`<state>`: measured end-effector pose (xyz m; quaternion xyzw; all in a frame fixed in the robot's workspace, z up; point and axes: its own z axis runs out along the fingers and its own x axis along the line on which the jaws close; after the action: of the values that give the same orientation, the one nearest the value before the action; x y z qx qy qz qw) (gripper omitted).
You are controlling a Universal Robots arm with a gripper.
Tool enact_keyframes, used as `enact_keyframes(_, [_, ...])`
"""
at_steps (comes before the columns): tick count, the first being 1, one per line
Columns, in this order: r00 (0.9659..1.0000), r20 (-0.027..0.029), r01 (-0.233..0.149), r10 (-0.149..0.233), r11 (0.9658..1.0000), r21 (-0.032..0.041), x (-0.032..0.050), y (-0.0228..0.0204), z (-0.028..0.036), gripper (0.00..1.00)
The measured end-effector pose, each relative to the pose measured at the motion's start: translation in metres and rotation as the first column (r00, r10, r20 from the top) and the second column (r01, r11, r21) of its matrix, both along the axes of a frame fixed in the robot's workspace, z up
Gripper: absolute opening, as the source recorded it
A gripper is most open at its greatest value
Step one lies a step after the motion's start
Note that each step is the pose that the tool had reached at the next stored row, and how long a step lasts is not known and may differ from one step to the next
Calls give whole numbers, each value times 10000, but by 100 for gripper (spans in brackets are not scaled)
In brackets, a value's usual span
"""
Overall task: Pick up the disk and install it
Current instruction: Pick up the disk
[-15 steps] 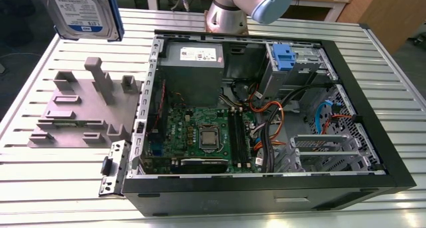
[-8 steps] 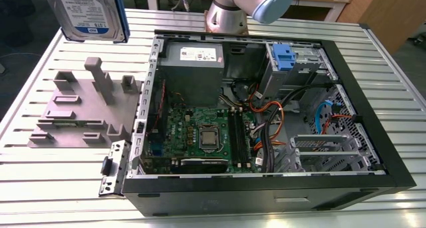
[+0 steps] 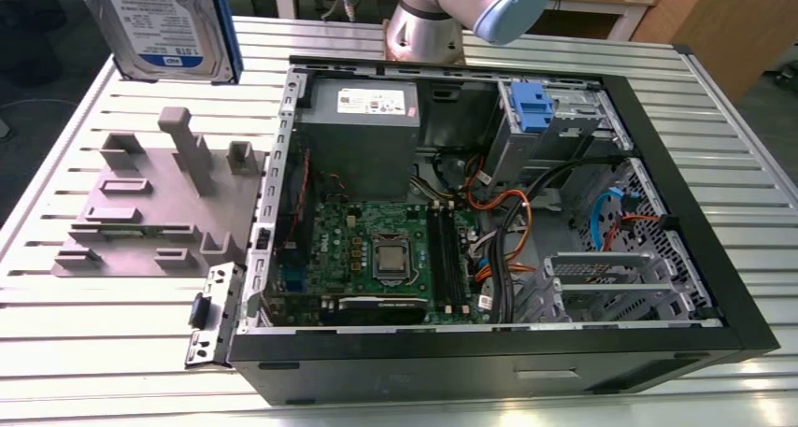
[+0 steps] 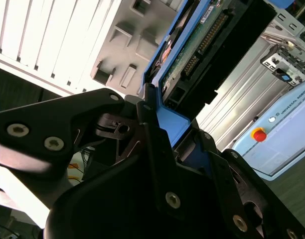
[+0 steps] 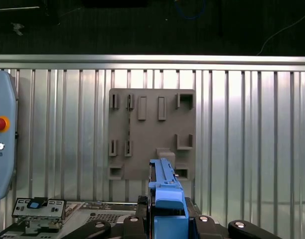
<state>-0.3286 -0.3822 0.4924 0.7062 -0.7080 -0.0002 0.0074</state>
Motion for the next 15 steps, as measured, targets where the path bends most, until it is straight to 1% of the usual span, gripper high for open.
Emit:
enact_keyframes(9, [10000, -1, 1, -1, 10000, -13, 3, -3, 0, 36])
enact_keyframes(15, [10000, -1, -1, 1, 10000, -13, 29, -3, 1, 36])
